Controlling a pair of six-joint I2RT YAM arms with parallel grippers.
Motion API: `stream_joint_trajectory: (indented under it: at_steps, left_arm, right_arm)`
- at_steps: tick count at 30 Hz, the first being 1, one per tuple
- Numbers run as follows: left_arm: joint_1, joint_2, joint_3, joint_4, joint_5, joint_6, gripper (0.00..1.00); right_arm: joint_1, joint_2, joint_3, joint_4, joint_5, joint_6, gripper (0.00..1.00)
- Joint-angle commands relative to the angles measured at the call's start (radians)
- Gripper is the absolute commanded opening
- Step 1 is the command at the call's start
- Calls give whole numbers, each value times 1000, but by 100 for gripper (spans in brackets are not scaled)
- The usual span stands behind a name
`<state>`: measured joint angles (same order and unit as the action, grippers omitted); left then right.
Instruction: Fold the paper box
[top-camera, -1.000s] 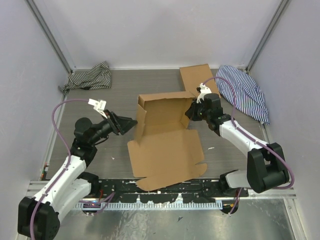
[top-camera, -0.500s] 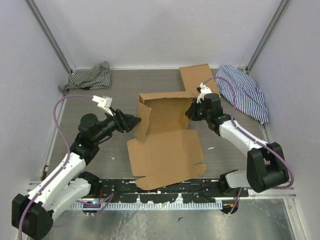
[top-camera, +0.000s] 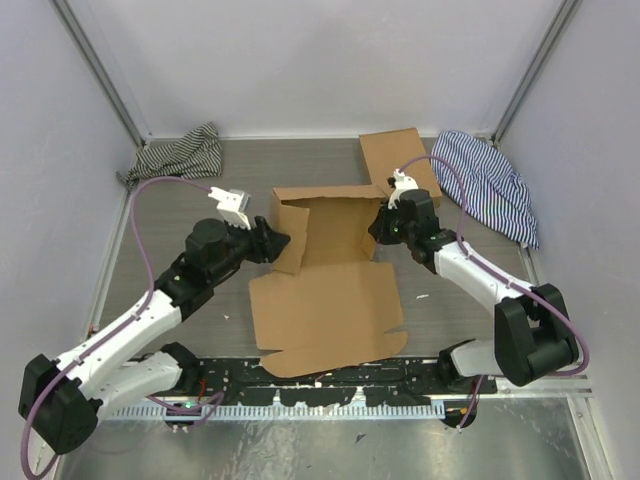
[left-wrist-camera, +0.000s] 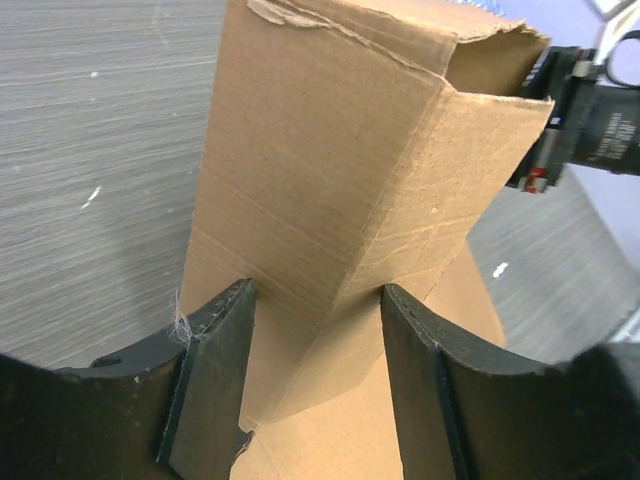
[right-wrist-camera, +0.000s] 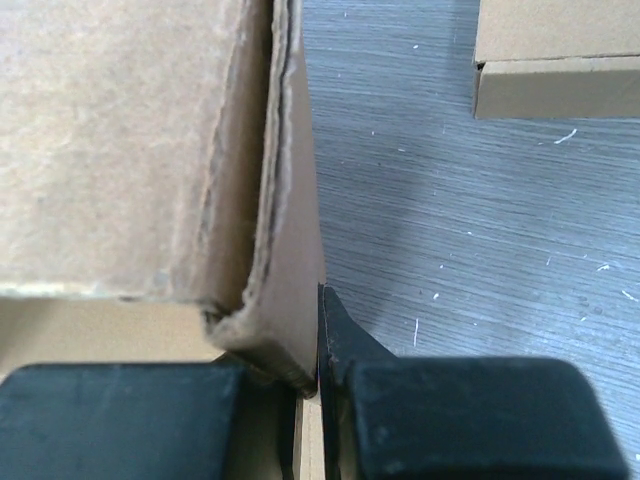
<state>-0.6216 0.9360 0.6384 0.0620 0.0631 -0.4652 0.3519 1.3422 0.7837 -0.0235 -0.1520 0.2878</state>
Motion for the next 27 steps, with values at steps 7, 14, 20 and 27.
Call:
stream_joint_trajectory:
  at_steps: [7, 14, 20, 27]
  left_arm:
    - [-107, 85, 75, -138, -409, 114, 59]
    - [-121, 77, 13, -82, -521, 131, 58]
    - [-121, 98, -35, -24, -599, 146, 54]
    - [-122, 149, -25, -51, -743, 155, 26]
  right_arm:
    - [96, -39, 0, 71, 68, 35, 8]
    - [164, -59, -25, 93, 100, 16, 8]
    - [208, -88, -52, 115, 117, 8, 8]
    - [224, -138, -64, 99, 149, 12, 8]
